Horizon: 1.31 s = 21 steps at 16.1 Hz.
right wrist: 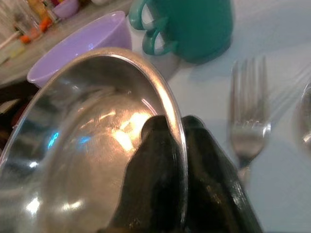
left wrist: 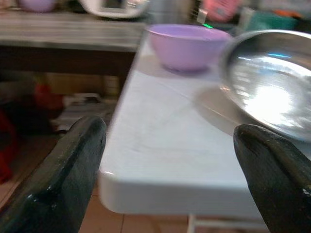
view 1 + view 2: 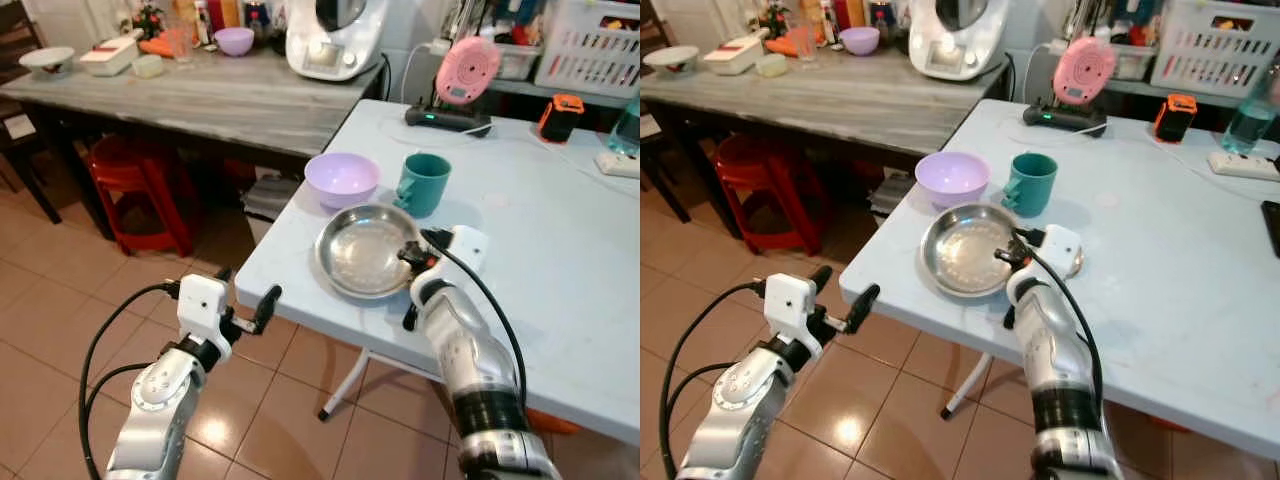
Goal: Setting the table
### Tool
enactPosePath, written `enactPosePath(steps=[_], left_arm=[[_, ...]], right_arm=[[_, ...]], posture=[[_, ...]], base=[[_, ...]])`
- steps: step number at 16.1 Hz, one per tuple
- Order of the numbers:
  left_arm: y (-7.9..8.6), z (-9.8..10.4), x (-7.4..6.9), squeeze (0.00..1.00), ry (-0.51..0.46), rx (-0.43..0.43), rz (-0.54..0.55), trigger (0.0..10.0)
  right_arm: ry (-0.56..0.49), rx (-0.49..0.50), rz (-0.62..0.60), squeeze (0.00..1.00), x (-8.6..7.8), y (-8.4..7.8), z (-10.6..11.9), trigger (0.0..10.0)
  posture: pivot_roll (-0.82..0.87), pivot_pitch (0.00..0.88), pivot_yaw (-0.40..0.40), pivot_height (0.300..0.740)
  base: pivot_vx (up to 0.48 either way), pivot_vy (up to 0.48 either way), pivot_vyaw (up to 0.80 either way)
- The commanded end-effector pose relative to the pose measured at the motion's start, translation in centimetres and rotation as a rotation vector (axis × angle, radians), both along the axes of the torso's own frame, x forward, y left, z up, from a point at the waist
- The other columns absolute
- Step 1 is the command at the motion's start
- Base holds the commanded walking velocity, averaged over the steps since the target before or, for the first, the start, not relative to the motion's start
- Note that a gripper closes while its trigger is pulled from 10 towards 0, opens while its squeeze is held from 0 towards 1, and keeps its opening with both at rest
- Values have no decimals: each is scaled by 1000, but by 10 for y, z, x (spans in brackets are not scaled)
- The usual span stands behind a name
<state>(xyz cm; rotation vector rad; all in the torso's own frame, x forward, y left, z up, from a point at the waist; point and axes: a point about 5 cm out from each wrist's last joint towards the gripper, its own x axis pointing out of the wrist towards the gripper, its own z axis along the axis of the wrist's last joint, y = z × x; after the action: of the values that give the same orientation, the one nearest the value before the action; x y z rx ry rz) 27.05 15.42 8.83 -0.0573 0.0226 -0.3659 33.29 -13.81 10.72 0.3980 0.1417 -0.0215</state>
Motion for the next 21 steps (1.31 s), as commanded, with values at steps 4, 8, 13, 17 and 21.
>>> enactPosePath(steps=[4, 8, 13, 17, 21], left_arm=[[1, 7, 12, 0, -18, -31, 42, 10000], [0, 5, 14, 0, -11, -53, 50, 10000], [-3, 4, 16, 0, -7, -58, 42, 10000], [-3, 3, 16, 0, -9, -58, 43, 10000], [-5, 3, 16, 0, -9, -61, 39, 10000]], right_arm=[[-243, -232, -64, 0, -24, -3, 37, 10000], [-232, -263, -78, 0, -38, -11, 32, 10000], [-213, -290, -92, 0, -46, -15, 29, 10000], [-212, -301, -85, 0, -48, -12, 28, 10000], [-222, -312, -85, 0, -47, -12, 31, 10000]], posture=[[46, 0, 4, 740], [46, 0, 4, 740], [13, 0, 13, 740], [14, 0, 12, 740], [14, 0, 12, 740]], base=[[0, 0, 0], [0, 122, -272], [0, 261, -800], [0, 280, -800], [0, 286, -800]])
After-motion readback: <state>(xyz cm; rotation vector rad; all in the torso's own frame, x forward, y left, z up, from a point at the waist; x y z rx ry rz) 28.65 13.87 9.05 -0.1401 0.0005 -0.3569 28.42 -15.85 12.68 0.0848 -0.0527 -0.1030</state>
